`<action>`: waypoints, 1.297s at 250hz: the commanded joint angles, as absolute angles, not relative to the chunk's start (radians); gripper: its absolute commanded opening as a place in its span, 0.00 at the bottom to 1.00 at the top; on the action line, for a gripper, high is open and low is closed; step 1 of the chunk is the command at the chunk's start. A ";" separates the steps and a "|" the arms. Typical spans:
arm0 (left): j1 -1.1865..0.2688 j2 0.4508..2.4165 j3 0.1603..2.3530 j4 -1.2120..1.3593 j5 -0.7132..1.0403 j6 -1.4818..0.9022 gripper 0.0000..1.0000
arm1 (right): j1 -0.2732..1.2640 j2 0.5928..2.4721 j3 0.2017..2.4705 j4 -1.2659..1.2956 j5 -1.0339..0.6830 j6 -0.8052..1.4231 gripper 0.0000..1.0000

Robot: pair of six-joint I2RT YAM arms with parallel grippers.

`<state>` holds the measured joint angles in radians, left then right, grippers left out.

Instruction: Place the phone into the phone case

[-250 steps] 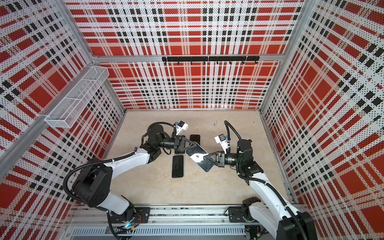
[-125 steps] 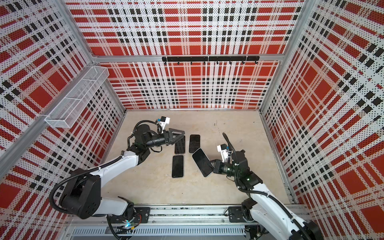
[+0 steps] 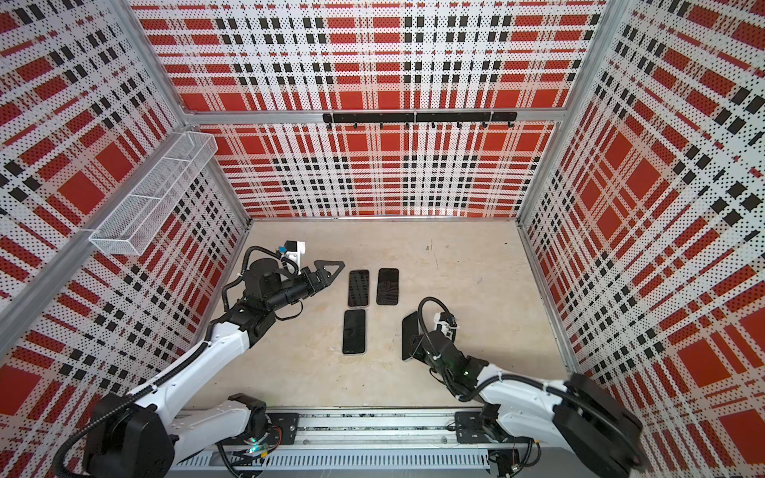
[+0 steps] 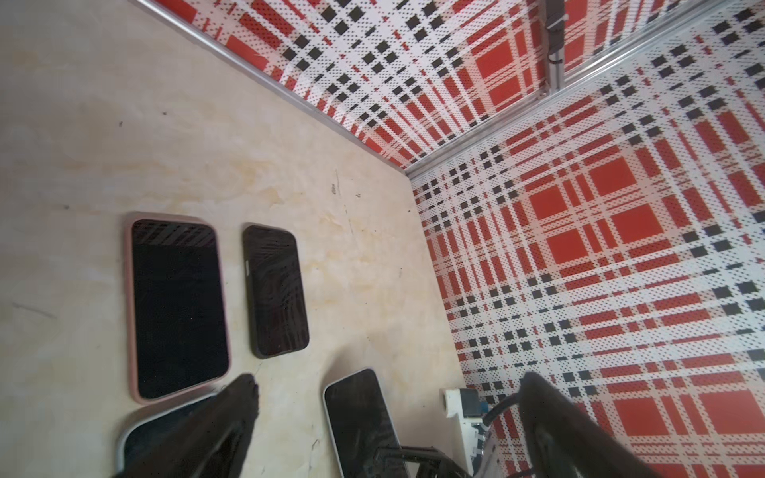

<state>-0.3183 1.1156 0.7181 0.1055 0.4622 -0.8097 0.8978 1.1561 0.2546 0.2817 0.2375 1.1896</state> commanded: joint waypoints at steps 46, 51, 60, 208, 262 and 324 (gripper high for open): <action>-0.310 1.058 0.675 0.063 0.453 -0.795 1.00 | 0.933 1.532 0.327 0.737 0.231 1.299 0.11; -0.310 1.056 0.675 0.061 0.454 -0.793 0.99 | 0.932 1.542 0.326 0.752 0.225 1.305 0.11; -0.310 1.054 0.675 0.060 0.456 -0.790 1.00 | 0.932 1.564 0.326 0.777 0.216 1.308 0.11; -0.287 1.039 0.698 0.011 0.461 -0.768 1.00 | 0.921 1.467 0.440 0.426 0.131 1.226 0.14; -0.277 1.021 0.716 -0.026 0.454 -0.758 1.00 | 0.916 1.478 0.416 0.431 0.147 1.277 0.41; -0.269 1.011 0.826 -0.239 0.344 -0.651 0.99 | 0.917 1.315 0.404 0.249 0.277 1.245 0.56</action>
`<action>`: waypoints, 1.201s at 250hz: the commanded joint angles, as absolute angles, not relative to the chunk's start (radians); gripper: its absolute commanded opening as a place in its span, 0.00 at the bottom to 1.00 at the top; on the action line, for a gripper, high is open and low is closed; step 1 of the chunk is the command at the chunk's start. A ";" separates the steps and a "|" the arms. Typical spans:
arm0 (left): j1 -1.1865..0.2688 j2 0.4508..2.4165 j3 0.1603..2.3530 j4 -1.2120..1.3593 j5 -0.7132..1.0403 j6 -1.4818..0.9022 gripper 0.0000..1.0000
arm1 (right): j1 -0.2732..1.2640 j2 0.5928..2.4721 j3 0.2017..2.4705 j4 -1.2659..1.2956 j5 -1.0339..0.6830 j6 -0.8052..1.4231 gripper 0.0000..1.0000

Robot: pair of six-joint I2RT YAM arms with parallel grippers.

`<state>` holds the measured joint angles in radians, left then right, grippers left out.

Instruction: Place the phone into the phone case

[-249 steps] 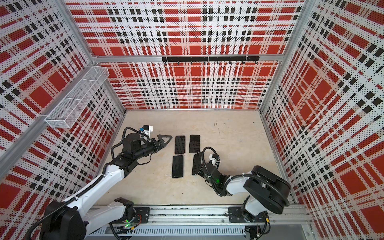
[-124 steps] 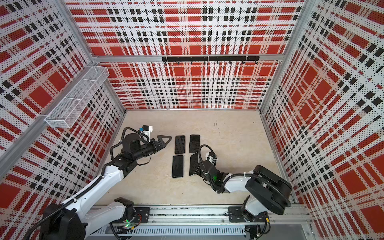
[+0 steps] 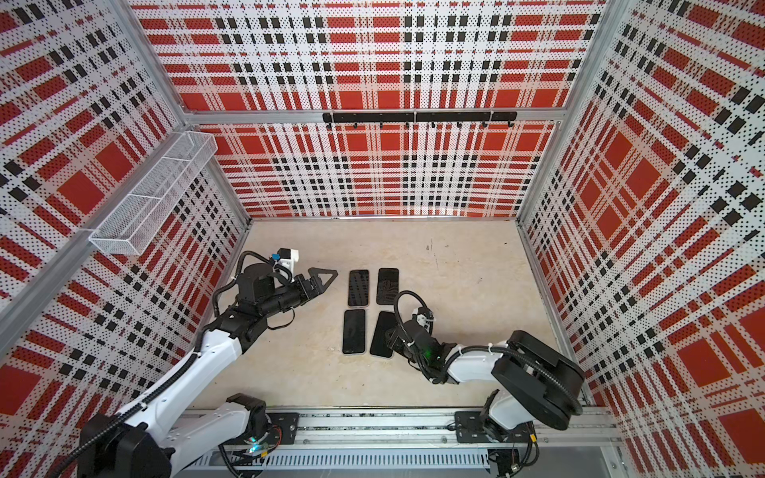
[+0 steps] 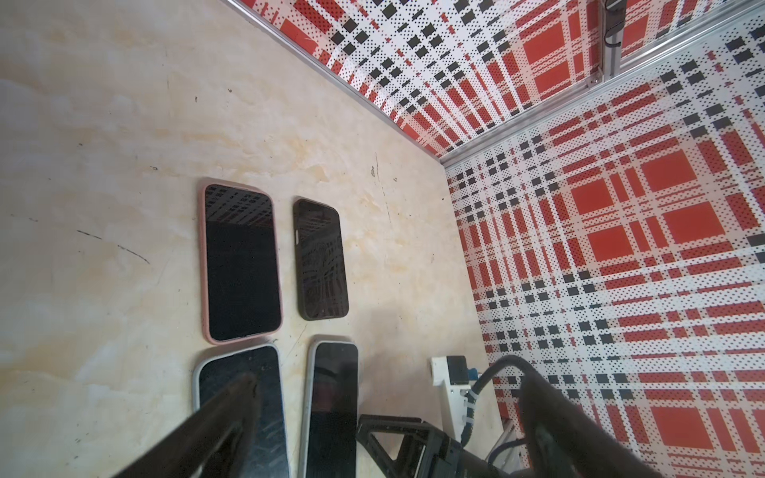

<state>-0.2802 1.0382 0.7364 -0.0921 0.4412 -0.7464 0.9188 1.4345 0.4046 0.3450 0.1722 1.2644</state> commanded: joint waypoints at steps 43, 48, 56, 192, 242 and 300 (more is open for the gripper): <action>-0.258 1.010 0.983 -0.546 -0.021 -0.498 0.99 | 0.910 1.039 0.545 -0.188 0.524 0.994 0.68; -0.256 1.009 0.995 -0.564 -0.067 -0.485 0.99 | 0.903 1.010 0.569 -0.232 0.554 0.947 0.69; -0.252 1.012 1.008 -0.585 -0.148 -0.467 0.99 | 0.889 0.967 0.603 -0.295 0.599 0.874 0.70; -0.094 1.032 0.434 0.307 -0.406 -0.109 0.99 | 0.210 0.657 0.148 0.382 0.586 0.065 0.74; -0.051 1.245 0.352 0.693 -0.310 -0.079 1.00 | 0.077 1.031 0.098 0.813 0.413 0.097 0.77; -0.015 1.529 0.313 1.037 -0.155 -0.038 0.99 | 0.069 1.503 0.195 1.243 0.252 -0.039 0.78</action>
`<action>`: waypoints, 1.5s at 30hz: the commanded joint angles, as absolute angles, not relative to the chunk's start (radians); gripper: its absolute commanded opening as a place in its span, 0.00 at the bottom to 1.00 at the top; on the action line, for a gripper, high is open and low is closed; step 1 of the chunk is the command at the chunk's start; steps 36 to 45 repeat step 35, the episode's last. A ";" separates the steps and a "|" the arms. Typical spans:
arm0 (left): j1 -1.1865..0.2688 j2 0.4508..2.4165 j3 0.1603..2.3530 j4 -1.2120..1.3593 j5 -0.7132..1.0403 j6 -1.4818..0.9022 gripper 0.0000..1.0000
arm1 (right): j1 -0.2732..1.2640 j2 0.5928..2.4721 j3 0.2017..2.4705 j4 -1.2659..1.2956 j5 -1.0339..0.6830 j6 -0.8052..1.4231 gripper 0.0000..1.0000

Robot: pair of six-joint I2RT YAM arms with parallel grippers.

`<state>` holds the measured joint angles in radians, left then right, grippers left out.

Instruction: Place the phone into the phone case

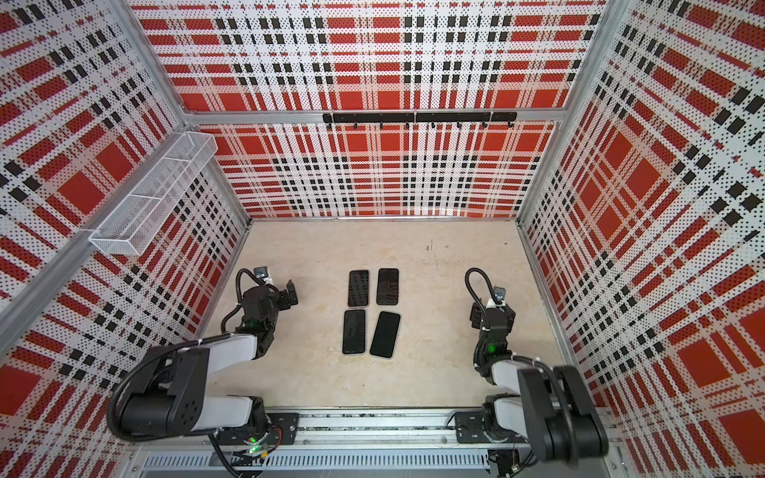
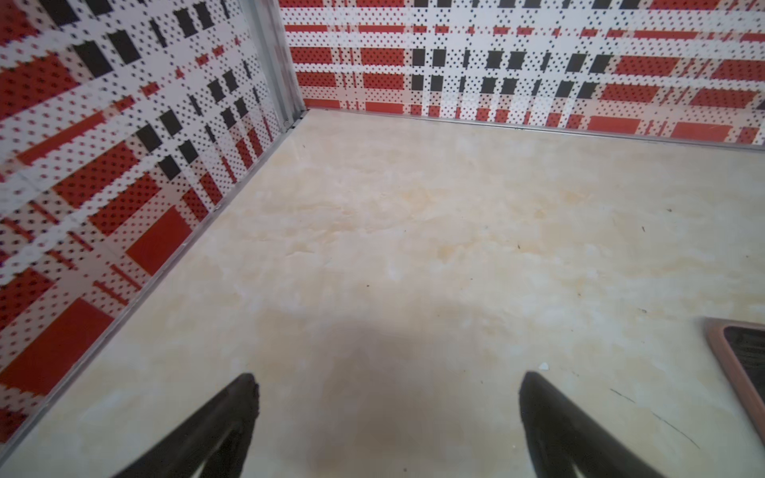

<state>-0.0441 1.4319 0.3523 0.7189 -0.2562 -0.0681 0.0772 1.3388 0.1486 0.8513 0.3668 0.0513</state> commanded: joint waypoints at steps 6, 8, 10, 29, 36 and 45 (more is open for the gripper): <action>-0.002 1.572 0.345 1.040 -0.063 -0.019 0.99 | 0.037 1.579 0.241 1.203 0.203 -0.008 0.88; -0.015 1.571 0.358 1.012 -0.087 -0.010 0.99 | 0.035 1.592 0.298 1.128 0.189 -0.019 0.99; -0.037 1.572 0.376 0.983 -0.131 0.003 0.99 | 0.034 1.583 0.349 1.015 0.147 -0.028 1.00; -0.093 1.574 0.387 0.967 -0.232 0.041 0.99 | 0.040 1.594 0.402 0.927 0.079 -0.061 1.00; -0.101 1.575 0.386 0.968 -0.252 0.049 0.99 | 0.040 1.590 0.391 0.946 0.085 -0.065 1.00; -0.101 1.575 0.386 0.968 -0.252 0.049 0.99 | 0.040 1.590 0.391 0.946 0.085 -0.065 1.00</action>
